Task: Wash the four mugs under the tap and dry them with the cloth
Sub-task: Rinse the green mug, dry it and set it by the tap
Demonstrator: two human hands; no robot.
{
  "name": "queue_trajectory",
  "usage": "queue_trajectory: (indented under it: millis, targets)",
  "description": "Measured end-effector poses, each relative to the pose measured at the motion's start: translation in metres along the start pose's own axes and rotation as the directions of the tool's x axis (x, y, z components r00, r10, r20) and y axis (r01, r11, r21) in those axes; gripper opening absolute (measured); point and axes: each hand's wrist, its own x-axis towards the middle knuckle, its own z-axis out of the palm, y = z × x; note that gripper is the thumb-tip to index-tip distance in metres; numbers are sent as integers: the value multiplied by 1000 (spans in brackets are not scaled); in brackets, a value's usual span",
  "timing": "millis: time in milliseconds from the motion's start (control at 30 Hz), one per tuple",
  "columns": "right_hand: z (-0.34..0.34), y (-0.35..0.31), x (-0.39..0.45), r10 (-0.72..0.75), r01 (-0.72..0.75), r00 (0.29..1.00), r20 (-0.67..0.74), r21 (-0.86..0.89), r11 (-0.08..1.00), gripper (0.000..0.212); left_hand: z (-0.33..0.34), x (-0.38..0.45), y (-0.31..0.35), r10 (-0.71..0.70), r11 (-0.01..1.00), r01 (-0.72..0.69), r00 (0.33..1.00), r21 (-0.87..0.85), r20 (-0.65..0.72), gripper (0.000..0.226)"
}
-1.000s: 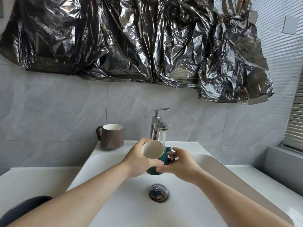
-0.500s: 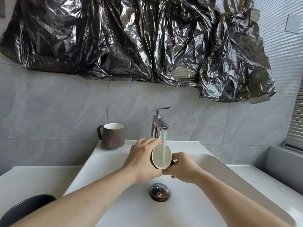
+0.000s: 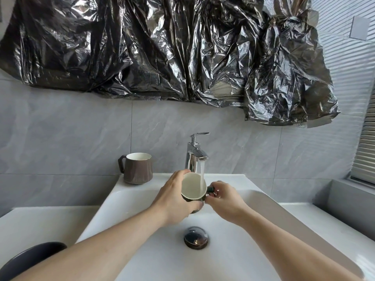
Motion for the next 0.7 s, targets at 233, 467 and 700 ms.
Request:
queue_trajectory:
  millis: [233, 467, 700]
  targets:
    - [3, -6, -4, -29, 21, 999, 45, 157, 987, 25, -6, 3, -7, -164, 953, 199, 973, -228, 164, 97]
    - [1, -8, 0, -60, 73, 997, -45, 399, 914, 15, -9, 4, -8, -289, 870, 328, 944, -369, 157, 101]
    - [4, -1, 2, -57, 79, 995, -85, 274, 958, 6, -6, 5, -3, -355, 862, 376, 927, -340, 126, 105]
